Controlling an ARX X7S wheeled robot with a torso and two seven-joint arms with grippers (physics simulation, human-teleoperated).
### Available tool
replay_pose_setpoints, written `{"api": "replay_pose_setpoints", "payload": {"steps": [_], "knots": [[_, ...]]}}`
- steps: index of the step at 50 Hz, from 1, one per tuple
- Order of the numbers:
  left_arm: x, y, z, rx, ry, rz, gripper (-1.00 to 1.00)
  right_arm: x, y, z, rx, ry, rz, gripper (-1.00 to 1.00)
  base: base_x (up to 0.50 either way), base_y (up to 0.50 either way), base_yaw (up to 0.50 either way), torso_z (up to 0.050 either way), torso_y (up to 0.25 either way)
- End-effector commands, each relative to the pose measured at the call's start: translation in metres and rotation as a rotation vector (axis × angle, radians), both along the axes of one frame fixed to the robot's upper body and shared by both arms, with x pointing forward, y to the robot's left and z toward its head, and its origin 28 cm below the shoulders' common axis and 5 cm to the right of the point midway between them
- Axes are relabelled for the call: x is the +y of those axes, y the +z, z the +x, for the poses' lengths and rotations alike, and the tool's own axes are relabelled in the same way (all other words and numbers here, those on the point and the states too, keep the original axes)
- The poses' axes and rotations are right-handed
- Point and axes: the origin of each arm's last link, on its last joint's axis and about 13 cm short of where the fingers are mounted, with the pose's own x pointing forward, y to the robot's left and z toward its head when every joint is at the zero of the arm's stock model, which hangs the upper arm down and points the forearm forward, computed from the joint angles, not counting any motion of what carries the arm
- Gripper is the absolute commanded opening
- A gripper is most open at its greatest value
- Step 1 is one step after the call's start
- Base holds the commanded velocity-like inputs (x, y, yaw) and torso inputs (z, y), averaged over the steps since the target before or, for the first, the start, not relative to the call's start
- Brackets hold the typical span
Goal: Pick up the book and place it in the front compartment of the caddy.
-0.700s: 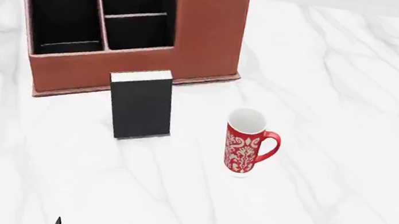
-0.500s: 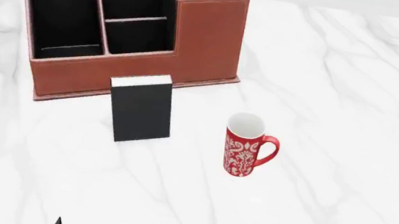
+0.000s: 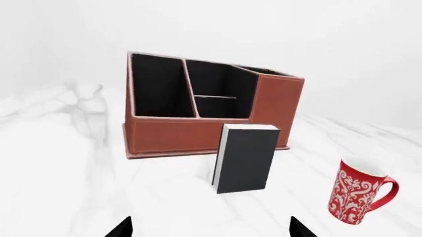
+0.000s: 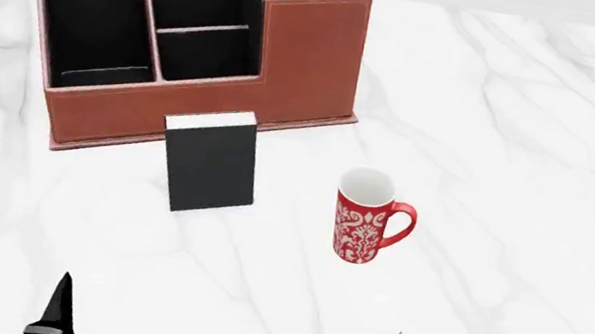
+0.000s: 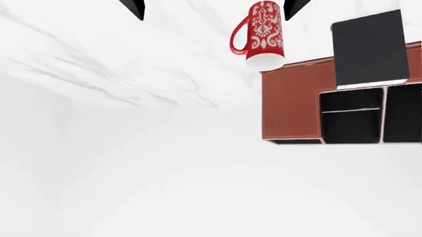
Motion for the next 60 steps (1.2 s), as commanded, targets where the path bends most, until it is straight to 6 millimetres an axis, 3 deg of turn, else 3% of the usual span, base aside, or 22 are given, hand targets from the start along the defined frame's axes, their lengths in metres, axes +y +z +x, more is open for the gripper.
{"api": "replay_pose_setpoints", "payload": {"steps": [1, 5, 14, 29, 60], "knots": [[0.008, 0.058, 0.013, -0.08, -0.003, 0.009, 1.0, -0.02, 0.059, -0.022, -0.165, -0.173, -0.046, 1.0, 0.0, 0.0, 0.0, 0.0, 0.0], [0.01, 0.067, 0.011, -0.061, -0.036, -0.023, 1.0, -0.028, 0.07, -0.038, -0.243, -0.225, -0.051, 1.0, 0.0, 0.0, 0.0, 0.0, 0.0], [0.01, 0.061, 0.005, -0.135, 0.001, -0.002, 1.0, -0.049, 0.079, -0.08, -0.393, -0.325, 0.085, 1.0, 0.06, 0.0, 0.0, 0.0, 0.0], [0.011, 0.067, 0.002, -0.154, 0.002, -0.007, 1.0, -0.058, 0.079, -0.091, -0.405, -0.373, 0.087, 1.0, 0.33, 0.0, 0.0, 0.0, 0.0], [0.016, 0.066, 0.0, -0.171, 0.008, 0.004, 1.0, -0.06, 0.074, -0.092, -0.43, -0.375, 0.106, 1.0, 0.47, 0.0, 0.0, 0.0, 0.0]]}}
